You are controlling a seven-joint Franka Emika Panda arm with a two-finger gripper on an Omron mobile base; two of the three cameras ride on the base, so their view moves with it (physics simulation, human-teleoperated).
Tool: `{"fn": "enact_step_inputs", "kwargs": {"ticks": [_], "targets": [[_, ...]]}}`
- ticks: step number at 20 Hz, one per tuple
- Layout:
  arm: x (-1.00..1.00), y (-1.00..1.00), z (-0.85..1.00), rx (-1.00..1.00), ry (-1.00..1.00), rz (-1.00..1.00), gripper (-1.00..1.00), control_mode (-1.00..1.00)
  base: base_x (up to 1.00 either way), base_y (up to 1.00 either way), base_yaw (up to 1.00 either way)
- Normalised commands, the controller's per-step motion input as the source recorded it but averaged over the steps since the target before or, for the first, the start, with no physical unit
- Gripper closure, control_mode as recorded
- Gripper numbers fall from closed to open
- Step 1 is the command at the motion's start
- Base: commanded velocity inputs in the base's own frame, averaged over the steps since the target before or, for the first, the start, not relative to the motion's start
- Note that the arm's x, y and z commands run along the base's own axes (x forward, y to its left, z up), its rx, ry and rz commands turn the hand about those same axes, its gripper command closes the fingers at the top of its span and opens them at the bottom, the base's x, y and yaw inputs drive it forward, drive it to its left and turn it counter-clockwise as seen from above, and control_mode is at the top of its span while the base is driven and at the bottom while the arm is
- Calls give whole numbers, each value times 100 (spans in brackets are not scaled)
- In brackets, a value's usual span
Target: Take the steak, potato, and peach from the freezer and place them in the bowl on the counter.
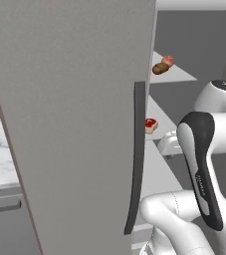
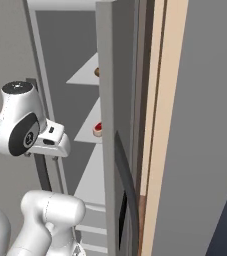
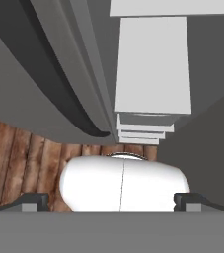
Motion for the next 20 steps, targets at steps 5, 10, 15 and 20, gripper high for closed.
{"fn": "enact_step_inputs", "kwargs": {"ticks": [5,10,15,20], "targets": [[0,0,0,0,0,0,-100,100,54,-16,-8],[0,0,0,0,0,0,-100,100,61,-16,-9],[0,0,0,0,0,0,-100,100,61,-12,-18],[0,0,0,0,0,0,-100,100,67,-16,-17]]}}
